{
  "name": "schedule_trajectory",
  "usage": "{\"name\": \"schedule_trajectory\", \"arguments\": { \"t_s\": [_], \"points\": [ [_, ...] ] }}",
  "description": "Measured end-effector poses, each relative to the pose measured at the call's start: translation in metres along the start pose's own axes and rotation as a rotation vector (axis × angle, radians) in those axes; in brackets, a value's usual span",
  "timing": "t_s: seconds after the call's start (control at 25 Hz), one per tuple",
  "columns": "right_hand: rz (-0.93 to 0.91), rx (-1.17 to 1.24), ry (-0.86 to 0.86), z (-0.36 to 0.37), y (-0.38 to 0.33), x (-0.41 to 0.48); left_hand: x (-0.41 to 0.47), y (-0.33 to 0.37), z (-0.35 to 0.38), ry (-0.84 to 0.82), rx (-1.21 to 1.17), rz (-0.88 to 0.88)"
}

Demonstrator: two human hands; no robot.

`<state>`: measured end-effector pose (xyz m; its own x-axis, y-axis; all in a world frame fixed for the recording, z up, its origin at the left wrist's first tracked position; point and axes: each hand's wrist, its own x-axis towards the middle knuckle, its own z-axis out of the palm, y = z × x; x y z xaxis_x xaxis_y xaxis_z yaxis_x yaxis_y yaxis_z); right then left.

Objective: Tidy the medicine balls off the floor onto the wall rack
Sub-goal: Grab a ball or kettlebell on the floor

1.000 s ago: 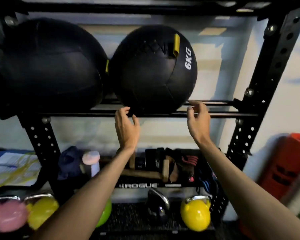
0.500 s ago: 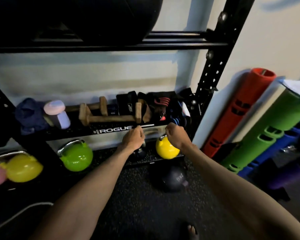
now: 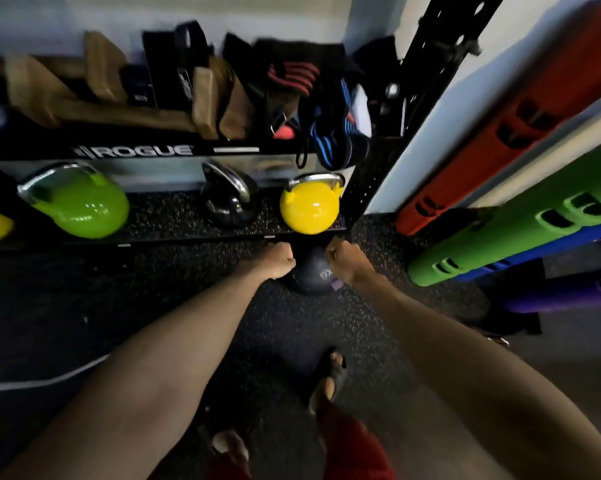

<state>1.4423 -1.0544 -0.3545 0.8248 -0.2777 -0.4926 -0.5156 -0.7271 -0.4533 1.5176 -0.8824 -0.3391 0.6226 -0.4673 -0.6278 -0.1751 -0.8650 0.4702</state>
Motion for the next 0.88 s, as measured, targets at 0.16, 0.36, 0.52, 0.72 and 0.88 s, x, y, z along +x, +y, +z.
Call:
{"name": "schedule_trajectory", "arguments": {
  "t_s": [0.16, 0.36, 0.52, 0.72, 0.88],
  "points": [
    [0.024, -0.039, -0.127, 0.036, 0.064, 0.043, 0.062, -0.012, 0.053, -0.031, -0.064, -0.094],
    [0.055, -0.033, -0.199, 0.094, 0.139, 0.096, 0.132, -0.037, 0.114, -0.030, -0.177, -0.187],
    [0.057, -0.011, -0.176, 0.148, 0.192, 0.145, 0.196, -0.072, 0.176, -0.043, -0.294, -0.250],
    [0.132, 0.089, -0.092, 0.200, 0.243, 0.206, 0.275, -0.115, 0.235, -0.058, -0.462, -0.348],
    [0.196, 0.165, -0.023, 0.235, 0.279, 0.274, 0.349, -0.143, 0.262, 0.033, -0.581, -0.422]
  ]
}}
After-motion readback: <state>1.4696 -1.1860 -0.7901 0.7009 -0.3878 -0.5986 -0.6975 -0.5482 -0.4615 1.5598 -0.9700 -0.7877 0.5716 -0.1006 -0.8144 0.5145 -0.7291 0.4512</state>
